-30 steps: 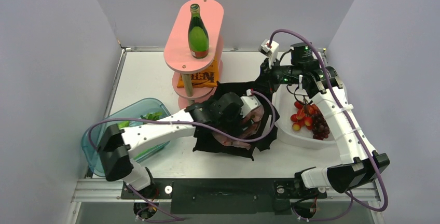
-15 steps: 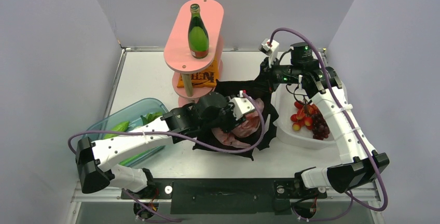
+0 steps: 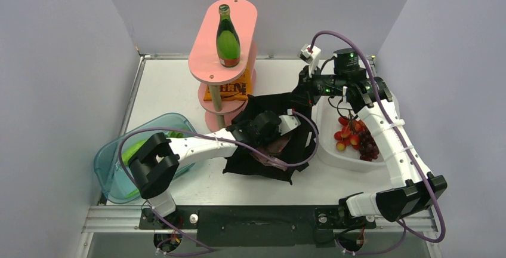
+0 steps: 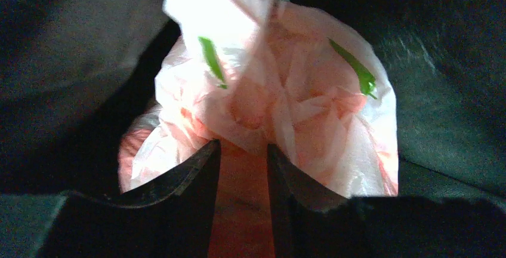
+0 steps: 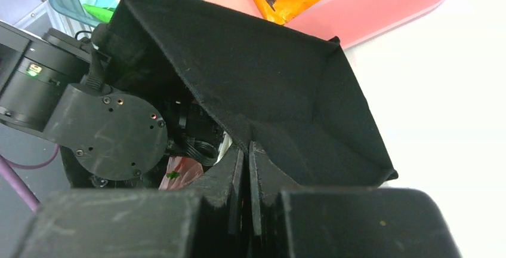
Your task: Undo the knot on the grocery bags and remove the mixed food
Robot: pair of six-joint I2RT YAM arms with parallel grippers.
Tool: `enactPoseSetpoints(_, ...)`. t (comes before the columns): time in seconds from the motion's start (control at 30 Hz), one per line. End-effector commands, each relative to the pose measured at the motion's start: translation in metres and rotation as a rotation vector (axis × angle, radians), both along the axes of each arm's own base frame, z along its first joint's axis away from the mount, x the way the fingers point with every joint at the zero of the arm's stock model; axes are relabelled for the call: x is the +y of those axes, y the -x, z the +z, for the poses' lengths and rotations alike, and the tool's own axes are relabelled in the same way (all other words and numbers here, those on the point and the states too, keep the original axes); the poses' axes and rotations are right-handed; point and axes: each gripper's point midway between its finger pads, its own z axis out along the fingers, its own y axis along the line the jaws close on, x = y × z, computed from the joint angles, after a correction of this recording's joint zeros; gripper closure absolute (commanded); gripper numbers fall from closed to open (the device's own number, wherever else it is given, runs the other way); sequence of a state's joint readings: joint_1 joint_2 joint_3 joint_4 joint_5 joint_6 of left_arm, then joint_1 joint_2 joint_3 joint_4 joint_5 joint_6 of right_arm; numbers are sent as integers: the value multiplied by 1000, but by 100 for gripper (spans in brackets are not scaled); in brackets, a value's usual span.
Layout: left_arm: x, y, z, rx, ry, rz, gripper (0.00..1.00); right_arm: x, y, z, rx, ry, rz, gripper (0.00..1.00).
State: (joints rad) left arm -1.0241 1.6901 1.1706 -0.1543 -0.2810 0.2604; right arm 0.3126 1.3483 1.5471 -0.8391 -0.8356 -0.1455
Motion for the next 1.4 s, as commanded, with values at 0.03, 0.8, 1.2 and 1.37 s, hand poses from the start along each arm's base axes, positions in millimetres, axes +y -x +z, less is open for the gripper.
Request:
enactPoseSetpoints(0.03,-5,1,-3,-42,38,-59,58,4,-6,20,-74,-60,23,100)
enactPoseSetpoints(0.8,41,73,240,-184,382,-242,3,-54,-143,17,-183,-60,-454,100)
enactPoseSetpoints(1.2,107,99,297,-243,561,-194,5,-131,-210,7,-179,-119,-813,98)
enactPoseSetpoints(1.37,140,83,310,-227,629,-24,5,-128,-208,20,-182,-141,-798,41)
